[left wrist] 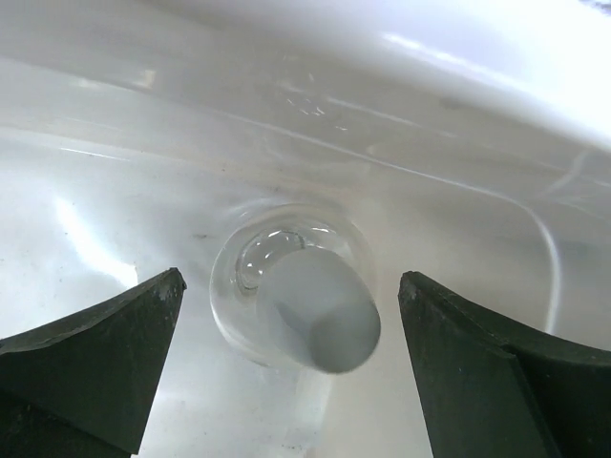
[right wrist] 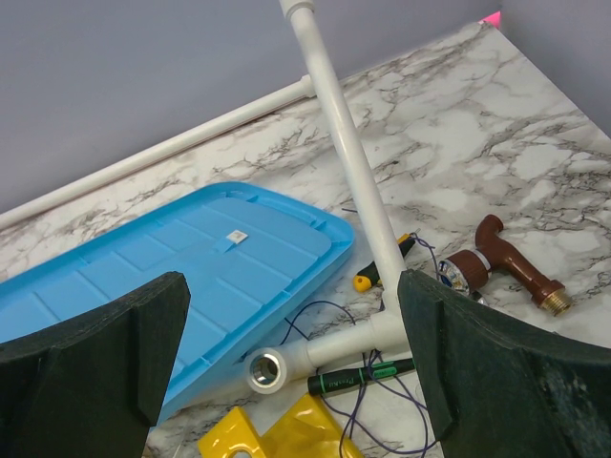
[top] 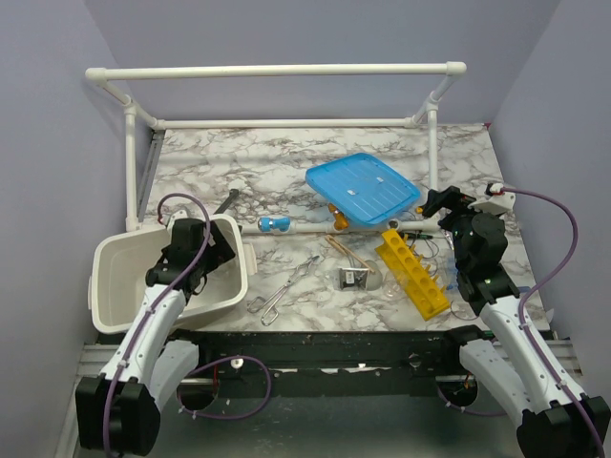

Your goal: Organize the chemistry lab equipment

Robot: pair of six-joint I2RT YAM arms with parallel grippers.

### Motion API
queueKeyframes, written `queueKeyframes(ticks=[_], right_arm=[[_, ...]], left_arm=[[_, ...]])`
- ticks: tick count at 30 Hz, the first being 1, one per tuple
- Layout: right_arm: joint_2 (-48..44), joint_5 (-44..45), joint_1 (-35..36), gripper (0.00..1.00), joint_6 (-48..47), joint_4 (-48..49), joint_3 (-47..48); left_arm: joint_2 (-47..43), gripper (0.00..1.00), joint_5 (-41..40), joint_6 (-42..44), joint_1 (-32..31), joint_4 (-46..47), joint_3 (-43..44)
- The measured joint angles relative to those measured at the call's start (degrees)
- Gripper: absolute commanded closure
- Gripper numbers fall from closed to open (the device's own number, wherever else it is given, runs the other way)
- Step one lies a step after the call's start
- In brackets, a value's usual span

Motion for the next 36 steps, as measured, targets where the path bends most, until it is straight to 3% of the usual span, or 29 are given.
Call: queueKeyframes(ticks=[9, 15, 21, 27, 31, 36], right_arm=[[0.2, -0.2, 0.0, 0.00, 0.0, 0.0, 0.0], [0.4, -0.3, 0.0, 0.00, 0.0, 0.0, 0.1], [1.1, -0.4, 0.0, 0.00, 0.0, 0.0, 0.1], [1.1, -0.4, 0.0, 0.00, -0.1, 0.0, 0.3], [0.8, -0.4, 0.0, 0.00, -0.2, -0.1, 0.3], [0.6, -0.4, 0.0, 0.00, -0.2, -0.1, 0.4]], left_arm=[[-8.8, 0.01, -2.0, 0.8, 0.0, -6.4, 5.5], [-15.0, 0.02, -9.6, 3.0, -3.4, -13.4, 12.4], [-14.4, 0.03, -20.9, 6.4, -17.3, -18.5, 23.3], [-1.5, 0.03, -29.4, 12.7, -34.4, -19.6, 33.6], [6.6, 0.04, -27.5, 15.2, -42.8, -17.4, 35.5], [14.5, 0.11, -17.6, 16.2, -48.6, -13.3, 35.5]])
